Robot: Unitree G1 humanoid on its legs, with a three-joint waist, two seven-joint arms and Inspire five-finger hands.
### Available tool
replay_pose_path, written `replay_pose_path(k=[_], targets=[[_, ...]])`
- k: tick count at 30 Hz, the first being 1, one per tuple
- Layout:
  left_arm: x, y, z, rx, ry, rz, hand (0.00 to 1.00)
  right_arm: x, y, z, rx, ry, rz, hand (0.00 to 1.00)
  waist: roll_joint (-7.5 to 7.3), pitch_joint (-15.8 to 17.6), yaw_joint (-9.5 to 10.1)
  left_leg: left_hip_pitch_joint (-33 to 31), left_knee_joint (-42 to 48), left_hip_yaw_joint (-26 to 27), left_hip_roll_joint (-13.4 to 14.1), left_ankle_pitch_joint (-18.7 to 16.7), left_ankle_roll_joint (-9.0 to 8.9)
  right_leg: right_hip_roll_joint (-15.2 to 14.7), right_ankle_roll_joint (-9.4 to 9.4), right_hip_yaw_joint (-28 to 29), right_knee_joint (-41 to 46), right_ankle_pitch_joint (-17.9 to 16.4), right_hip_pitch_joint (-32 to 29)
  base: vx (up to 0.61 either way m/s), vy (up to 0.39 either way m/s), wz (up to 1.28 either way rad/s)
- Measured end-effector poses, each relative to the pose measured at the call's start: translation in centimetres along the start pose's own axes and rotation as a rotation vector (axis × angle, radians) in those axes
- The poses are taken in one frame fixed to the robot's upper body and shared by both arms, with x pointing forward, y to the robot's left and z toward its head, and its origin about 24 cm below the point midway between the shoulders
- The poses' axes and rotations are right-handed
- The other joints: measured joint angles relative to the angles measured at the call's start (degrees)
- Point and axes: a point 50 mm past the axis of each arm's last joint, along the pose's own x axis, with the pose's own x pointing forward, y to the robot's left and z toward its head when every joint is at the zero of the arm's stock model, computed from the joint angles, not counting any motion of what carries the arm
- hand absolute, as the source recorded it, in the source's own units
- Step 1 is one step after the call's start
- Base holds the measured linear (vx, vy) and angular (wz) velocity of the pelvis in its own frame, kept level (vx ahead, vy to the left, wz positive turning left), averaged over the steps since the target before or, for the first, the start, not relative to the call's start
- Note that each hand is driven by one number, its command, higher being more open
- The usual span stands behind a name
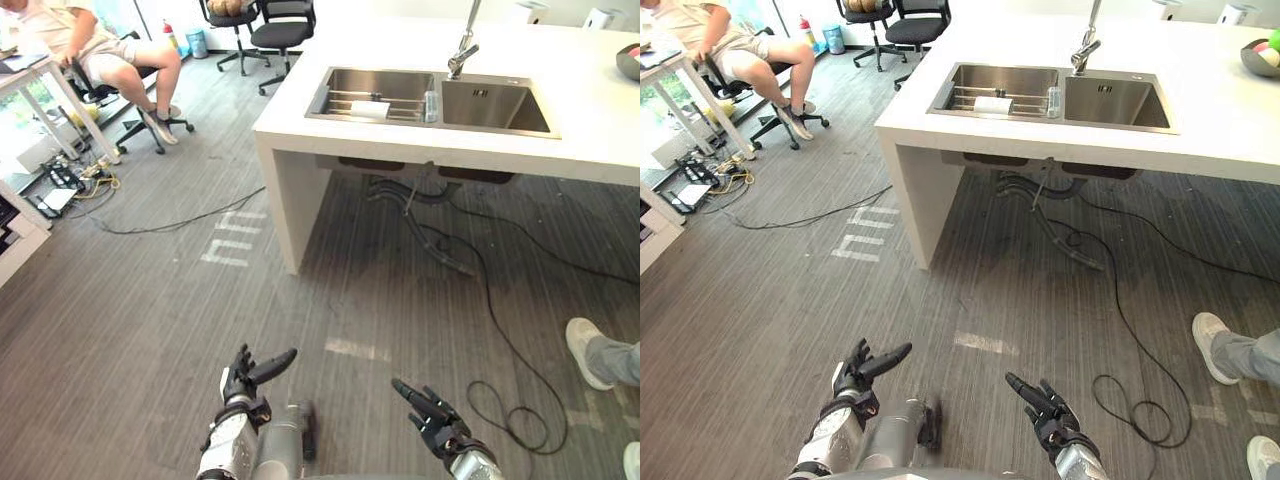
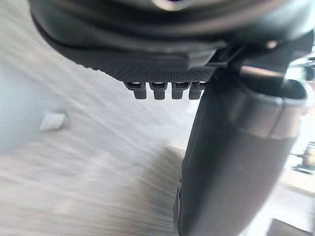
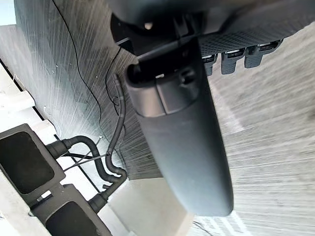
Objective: Walk over to the sink, pick up the cup, carry it to the dishwasher, place the cup inside the dishwasher, then close the dishwasher door
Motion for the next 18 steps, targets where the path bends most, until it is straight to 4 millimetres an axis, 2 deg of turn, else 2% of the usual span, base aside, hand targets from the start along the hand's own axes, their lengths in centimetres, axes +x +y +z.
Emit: replay_pose_path(k=[1, 2, 5, 6, 8, 9, 10, 11, 12, 13, 14, 15, 16, 17, 18], targets=[[0.2, 0.1, 1.1, 0.002, -0.056, -0.006, 1.0, 0.2, 0.6, -0.5, 0.033, 0.013, 0.001, 1.0, -1.43, -0.6, 0.33, -0.6, 1.9, 0.2, -1.1, 1.2, 4.96, -0.4, -0.29, 1.9, 1.0, -2.4, 1.1, 0.51, 0.229, 0.0], [0.7, -0.5, 2.4, 0.0, -0.101, -0.024, 1.0, 0.3, 0.8, -0.3, 0.056, 0.007, 0.013, 1.0, -2.78, -0.5, 0.5, -0.1, 1.3, 0.6, -3.1, -0.1, 4.59, -2.1, -0.42, 3.4, 2.0, -2.4, 0.9, 0.47, 0.222, 0.18], [0.1, -2.0, 4.9, -0.044, -0.236, -0.07, 1.0, 0.5, 1.1, 0.3, 0.084, -0.004, 0.017, 1.0, -3.53, 0.0, 1.75, 2.0, 2.6, 1.5, -6.7, -3.9, 7.15, -4.8, -0.18, 7.8, 7.8, -1.7, 0.2, 0.38, 0.152, 0.18], [-0.2, -2.4, 5.6, -0.039, -0.277, -0.081, 1.0, 0.5, 1.0, 0.1, 0.092, 0.011, 0.015, 1.0, -3.81, -0.2, 2.45, 2.1, 4.0, 1.8, -7.3, -5.3, 7.16, -5.6, -0.27, 9.3, 9.6, -1.2, 0.0, 0.32, 0.093, 0.04], [-0.5, -3.0, 6.5, -0.032, -0.325, -0.099, 1.0, 0.4, 0.5, -0.4, 0.132, 0.046, -0.006, 1.0, -4.13, -1.1, 3.68, 2.1, 4.3, 1.9, -8.4, -6.3, 7.43, -6.3, 0.88, 11.2, 14.9, 0.0, -2.7, 0.25, 0.056, 0.08], [-0.7, -3.4, 7.0, -0.037, -0.352, -0.114, 1.0, 0.2, -0.1, -1.0, 0.174, 0.076, -0.032, 1.0, -4.34, -1.6, 3.86, 3.2, 2.5, 1.8, -9.6, -6.5, 7.59, -6.9, 4.61, 12.5, 22.1, 2.4, -6.3, 0.33, 0.068, 0.13], [-0.9, -3.8, 7.3, -0.029, -0.373, -0.127, 1.0, -0.1, -0.7, -1.9, 0.241, 0.101, -0.063, 1.0, -4.5, -1.7, 3.82, 5.6, -0.3, 1.6, -10.9, -6.4, 7.6, -7.6, 12.74, 13.6, 29.9, 7.1, -10.1, 0.42, 0.099, 0.11], [-1.1, -4.0, 7.4, -0.017, -0.382, -0.133, 1.0, -0.3, -1.0, -2.4, 0.264, 0.113, -0.078, 1.0, -4.53, -1.8, 3.8, 7.0, -2.0, 1.5, -11.4, -6.5, 7.68, -7.9, 15.84, 14.0, 33.6, 10.7, -12.0, 0.43, 0.117, -0.05], [-1.6, -4.4, 8.0, -0.003, -0.418, -0.151, 1.0, -1.0, -1.7, -4.0, 0.301, 0.146, -0.118, 1.0, -4.77, -2.3, 3.62, 10.4, -5.3, 1.5, -12.1, -6.7, 7.9, -8.6, 16.37, 13.5, 43.4, 17.8, -17.2, 0.36, 0.105, -0.2], [-1.8, -4.5, 8.5, -0.015, -0.438, -0.154, 1.0, -1.0, -1.6, -3.9, 0.293, 0.127, -0.117, 1.0, -5.28, -2.3, 3.49, 11.2, -5.7, 2.0, -12.3, -7.0, 8.06, -9.2, 16.35, 13.3, 47.7, 17.8, -19.9, 0.34, 0.094, -0.37], [-2.2, -4.9, 9.5, -0.034, -0.48, -0.16, 1.0, -0.8, -1.4, -3.2, 0.312, 0.098, -0.11, 1.0, -5.73, -2.0, 2.96, 13.2, -5.6, 2.5, -12.3, -8.2, 7.79, -11.2, 15.88, 10.7, 53.6, 16.8, -24.3, 0.26, 0.061, -0.32], [-2.5, -5.2, 10.0, -0.043, -0.498, -0.169, 1.0, -0.9, -1.5, -3.2, 0.323, 0.091, -0.111, 1.0, -5.74, -2.0, 2.62, 14.5, -5.6, 2.4, -12.1, -8.9, 7.63, -12.3, 14.98, 8.7, 55.0, 15.2, -25.9, 0.31, 0.046, -0.22], [-3.0, -5.8, 10.9, -0.066, -0.539, -0.189, 1.0, -1.0, -1.7, -3.0, 0.339, 0.066, -0.118, 1.0, -5.67, -2.0, 1.92, 17.2, -5.2, 2.0, -11.6, -10.6, 7.27, -14.0, 11.14, 4.8, 54.4, 11.1, -27.8, 0.29, 0.009, -0.03], [-3.6, -6.7, 12.0, -0.075, -0.584, -0.232, 1.0, -1.1, -2.0, -2.9, 0.341, 0.044, -0.12, 1.0, -5.65, -2.0, 1.59, 19.7, -4.8, 1.5, -10.6, -12.3, 6.94, -14.8, 7.23, 1.2, 49.8, 6.6, -29.1, 0.3, -0.02, 0.04], [-3.9, -7.2, 12.5, -0.079, -0.607, -0.253, 1.0, -1.2, -2.1, -2.9, 0.347, 0.035, -0.123, 1.0, -5.46, -2.0, 1.37, 20.6, -4.2, 1.3, -9.9, -13.2, 6.62, -14.8, 6.52, -0.3, 46.2, 5.2, -29.7, 0.28, -0.062, 0.13]])
